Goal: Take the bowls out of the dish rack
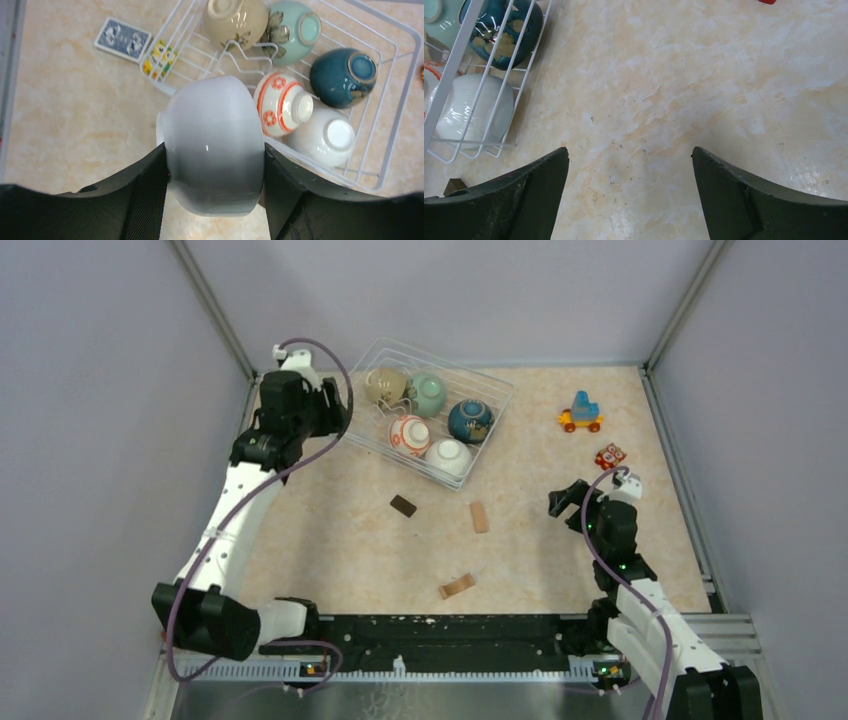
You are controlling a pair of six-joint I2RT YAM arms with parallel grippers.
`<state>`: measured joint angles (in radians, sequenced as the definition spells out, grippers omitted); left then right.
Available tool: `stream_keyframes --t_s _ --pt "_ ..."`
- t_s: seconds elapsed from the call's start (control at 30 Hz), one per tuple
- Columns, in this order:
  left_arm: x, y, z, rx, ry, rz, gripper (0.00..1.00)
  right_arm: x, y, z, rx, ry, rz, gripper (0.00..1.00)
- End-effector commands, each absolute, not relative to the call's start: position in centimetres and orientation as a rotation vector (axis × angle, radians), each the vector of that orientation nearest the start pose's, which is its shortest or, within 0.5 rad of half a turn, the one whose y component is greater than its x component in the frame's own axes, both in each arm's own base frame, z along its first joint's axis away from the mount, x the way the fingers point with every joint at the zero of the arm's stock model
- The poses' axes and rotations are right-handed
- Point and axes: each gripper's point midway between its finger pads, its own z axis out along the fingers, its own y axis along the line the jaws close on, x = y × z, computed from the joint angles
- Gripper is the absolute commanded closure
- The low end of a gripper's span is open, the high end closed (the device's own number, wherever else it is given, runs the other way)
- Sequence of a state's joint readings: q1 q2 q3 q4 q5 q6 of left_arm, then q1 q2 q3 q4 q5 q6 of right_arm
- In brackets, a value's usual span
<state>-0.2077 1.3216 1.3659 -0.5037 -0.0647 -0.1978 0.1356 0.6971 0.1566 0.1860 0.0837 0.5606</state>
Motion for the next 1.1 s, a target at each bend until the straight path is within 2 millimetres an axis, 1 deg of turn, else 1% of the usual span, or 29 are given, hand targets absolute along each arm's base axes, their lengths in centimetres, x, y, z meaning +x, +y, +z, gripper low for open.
stream_keyframes --t_s 0.0,0.07,0.1,0.17,0.2,0.3,0.47,0.63,0.87,0.97,1.07 --pt "35.7 -9.0 29.5 -0.091 1.986 -0.390 0.41 28.0 4.8 9.6 0.446 1.854 0.398 0.08" --pt "33.9 -9.9 28.3 -0.083 2.013 -0.473 0.41 28.0 4.8 9.7 0.447 1.851 0.400 0.08" --pt "32.8 -10.7 27.7 -0.069 2.026 -0.539 0.41 27.9 4.8 9.7 0.445 1.851 0.402 0.08" --pt "31.1 -12.0 26.1 -0.054 2.065 -0.643 0.41 27.9 4.8 9.7 0.447 1.850 0.402 0.08" --pt "30.4 -12.5 25.2 -0.058 2.088 -0.689 0.41 27.9 4.8 9.6 0.445 1.852 0.404 0.08" --pt "29.0 -13.6 22.9 -0.079 2.137 -0.794 0.41 27.9 4.8 9.7 0.447 1.850 0.405 0.08" --pt "28.6 -14.0 19.6 -0.188 2.183 -0.853 0.39 27.9 4.8 9.8 0.447 1.846 0.409 0.08" --pt "28.8 -14.2 16.7 -0.263 2.235 -0.873 0.39 27.9 4.8 9.9 0.447 1.841 0.409 0.08" --pt "28.4 -14.5 12.7 -0.288 2.335 -0.881 0.40 27.8 4.9 9.9 0.443 1.839 0.417 0.08" --pt "28.2 -14.3 11.0 -0.309 2.375 -0.859 0.40 27.8 4.9 9.9 0.445 1.839 0.414 0.08" --pt "28.0 -13.9 9.6 -0.335 2.409 -0.830 0.38 27.8 4.9 9.9 0.446 1.838 0.414 0.08"
